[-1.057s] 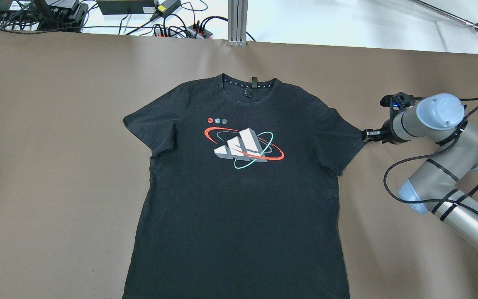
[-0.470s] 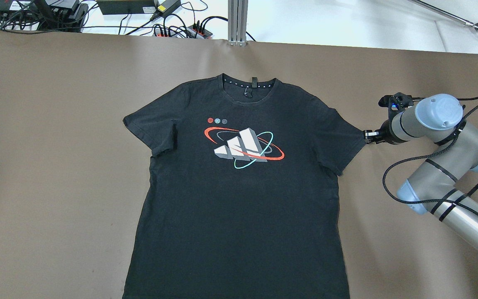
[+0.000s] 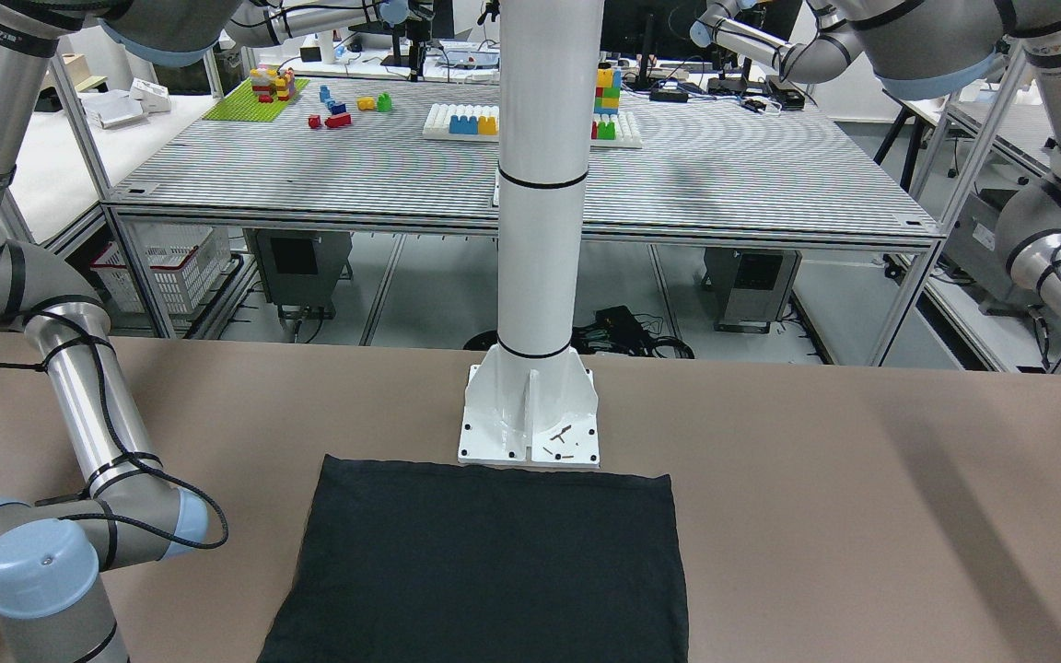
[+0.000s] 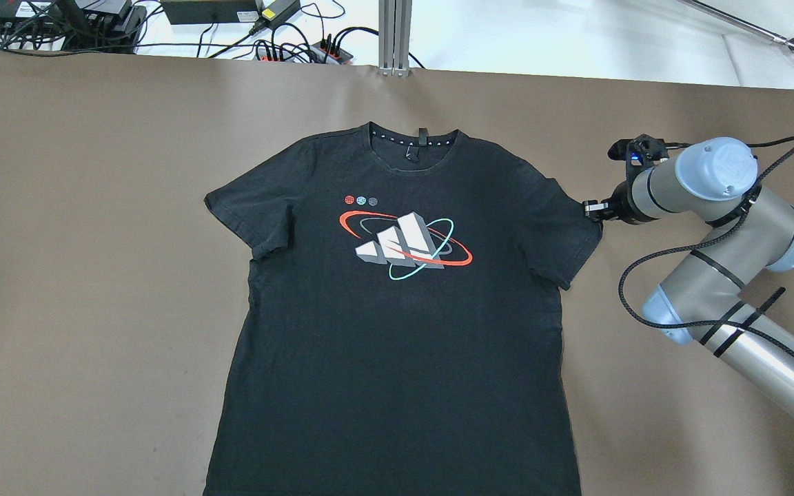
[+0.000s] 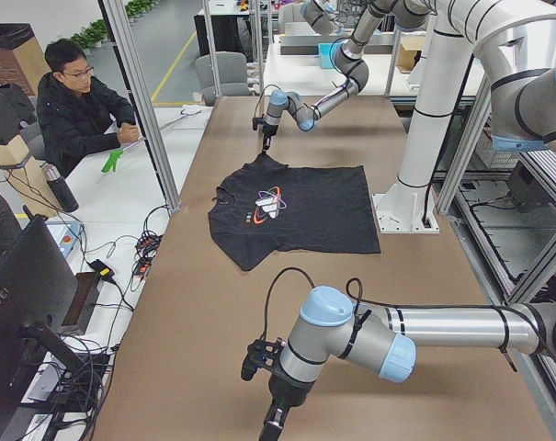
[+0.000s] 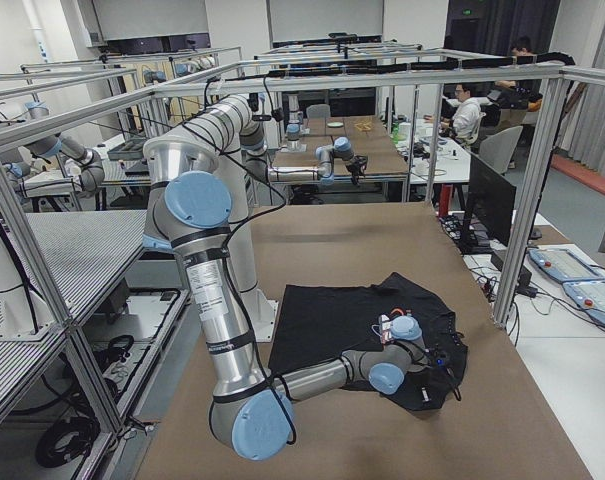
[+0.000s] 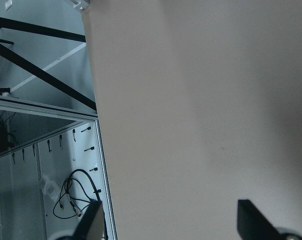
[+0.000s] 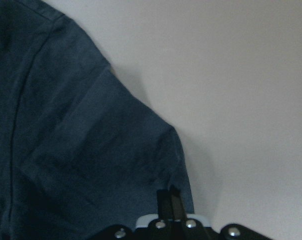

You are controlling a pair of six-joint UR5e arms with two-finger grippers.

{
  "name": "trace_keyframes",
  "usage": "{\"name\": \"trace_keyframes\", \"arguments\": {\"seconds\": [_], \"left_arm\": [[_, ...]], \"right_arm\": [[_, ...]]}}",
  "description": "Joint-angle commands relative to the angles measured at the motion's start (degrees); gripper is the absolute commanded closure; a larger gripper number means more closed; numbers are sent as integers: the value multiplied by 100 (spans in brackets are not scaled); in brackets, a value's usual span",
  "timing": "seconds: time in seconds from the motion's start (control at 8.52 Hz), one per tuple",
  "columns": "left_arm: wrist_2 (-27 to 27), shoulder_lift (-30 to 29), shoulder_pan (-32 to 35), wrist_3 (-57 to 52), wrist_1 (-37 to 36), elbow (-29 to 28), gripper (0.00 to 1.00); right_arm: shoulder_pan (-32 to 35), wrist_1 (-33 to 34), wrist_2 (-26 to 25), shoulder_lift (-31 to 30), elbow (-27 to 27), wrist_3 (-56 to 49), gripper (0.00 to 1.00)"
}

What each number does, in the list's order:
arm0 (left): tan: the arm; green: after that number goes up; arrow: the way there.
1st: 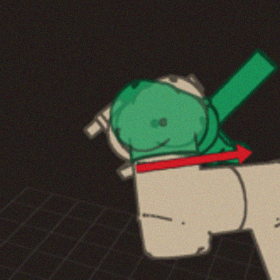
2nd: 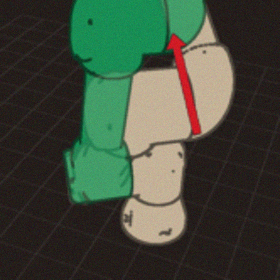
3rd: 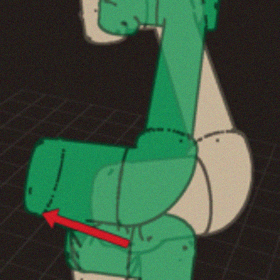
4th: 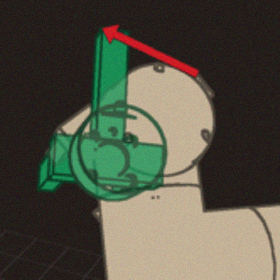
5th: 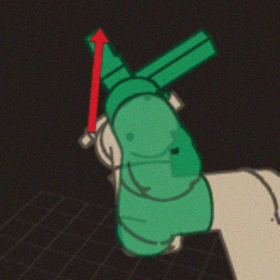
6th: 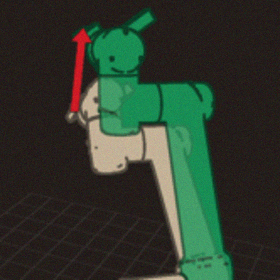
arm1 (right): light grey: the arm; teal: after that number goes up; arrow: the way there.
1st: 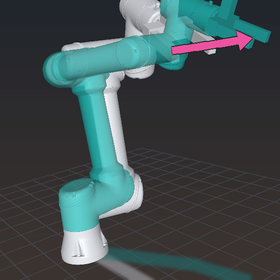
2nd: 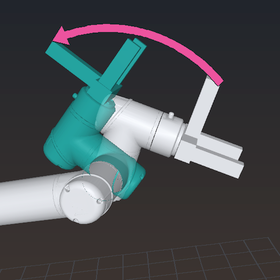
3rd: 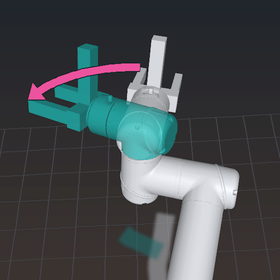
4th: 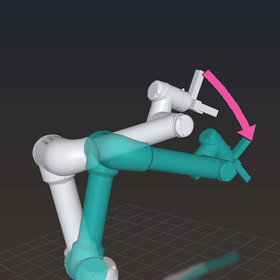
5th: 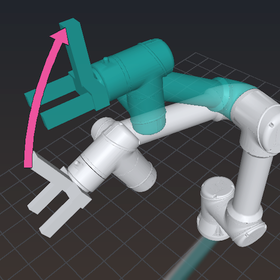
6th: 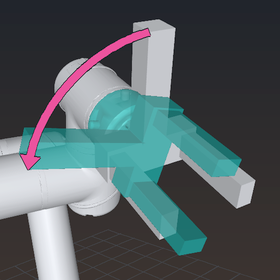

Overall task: Fold clothes
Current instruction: 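Move the right gripper to the sleeve nearest it and grasp it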

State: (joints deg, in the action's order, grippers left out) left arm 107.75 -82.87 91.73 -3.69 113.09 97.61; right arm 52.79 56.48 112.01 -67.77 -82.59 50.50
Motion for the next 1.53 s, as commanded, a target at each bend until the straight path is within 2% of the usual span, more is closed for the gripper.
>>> {"name": "trace_keyframes", "arguments": {"seconds": [0.0, 0.47, 0.82, 1.06, 1.29, 1.41], "left_arm": [[-9, 17, -6, 9, 2, -5, 6], [-18, 8, -6, 35, 2, -5, 6], [-26, 8, -6, 35, 2, -5, 6], [-26, 8, -6, 35, 2, -5, 6], [-18, 17, -6, 26, 2, -5, 6], [-18, 8, -6, 26, 11, -5, 6]], "right_arm": [[-654, 353, -135, 376, -223, 606, 100], [-682, 1109, -206, 1037, -162, 689, 100], [-812, 1199, -224, 1598, 399, 1030, 100], [-849, 1199, -487, 1618, 489, 1076, 100], [-849, 1190, -514, 1618, 551, 1111, 100], [-901, 1173, -514, 1627, 533, 1302, 94]]}}
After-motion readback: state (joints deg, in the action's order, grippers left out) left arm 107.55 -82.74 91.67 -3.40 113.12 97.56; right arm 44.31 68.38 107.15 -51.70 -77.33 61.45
